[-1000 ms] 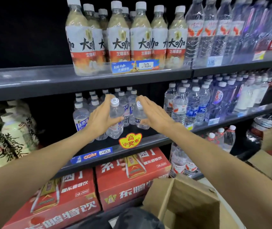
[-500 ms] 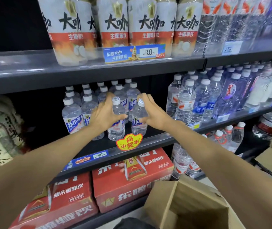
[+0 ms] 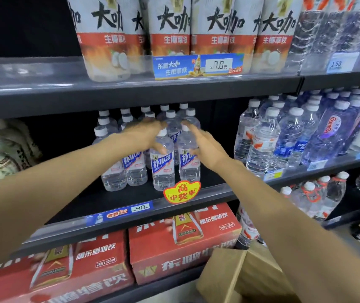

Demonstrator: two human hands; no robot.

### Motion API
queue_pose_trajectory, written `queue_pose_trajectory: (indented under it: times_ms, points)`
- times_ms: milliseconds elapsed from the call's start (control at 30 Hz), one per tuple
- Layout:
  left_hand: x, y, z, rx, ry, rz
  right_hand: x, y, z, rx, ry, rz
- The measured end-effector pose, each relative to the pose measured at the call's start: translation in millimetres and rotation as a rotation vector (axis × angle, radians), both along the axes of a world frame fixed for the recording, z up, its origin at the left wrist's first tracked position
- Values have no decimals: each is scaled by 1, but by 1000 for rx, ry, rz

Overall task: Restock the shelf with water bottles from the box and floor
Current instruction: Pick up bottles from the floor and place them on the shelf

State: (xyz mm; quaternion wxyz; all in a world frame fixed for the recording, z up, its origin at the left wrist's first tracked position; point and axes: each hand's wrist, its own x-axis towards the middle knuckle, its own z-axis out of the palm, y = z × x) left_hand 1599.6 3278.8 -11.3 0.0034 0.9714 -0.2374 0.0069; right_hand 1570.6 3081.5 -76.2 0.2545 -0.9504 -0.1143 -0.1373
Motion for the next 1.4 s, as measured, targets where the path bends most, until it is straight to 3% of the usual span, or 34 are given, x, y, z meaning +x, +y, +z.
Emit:
queue_pose_trajectory:
  times_ms: [300, 1033, 1167, 1400]
  points:
    - [5, -3, -1, 150, -219, 15, 19, 0, -9, 36, -32, -16]
    - [21, 18, -20, 206, -341, 6, 35, 30, -29, 189, -42, 42]
    - [13, 19, -21, 244, -381, -15, 34, 33, -27, -9, -183, -30]
    - [-13, 36, -17, 210, -393, -80, -4, 40, -17, -245, -76, -123]
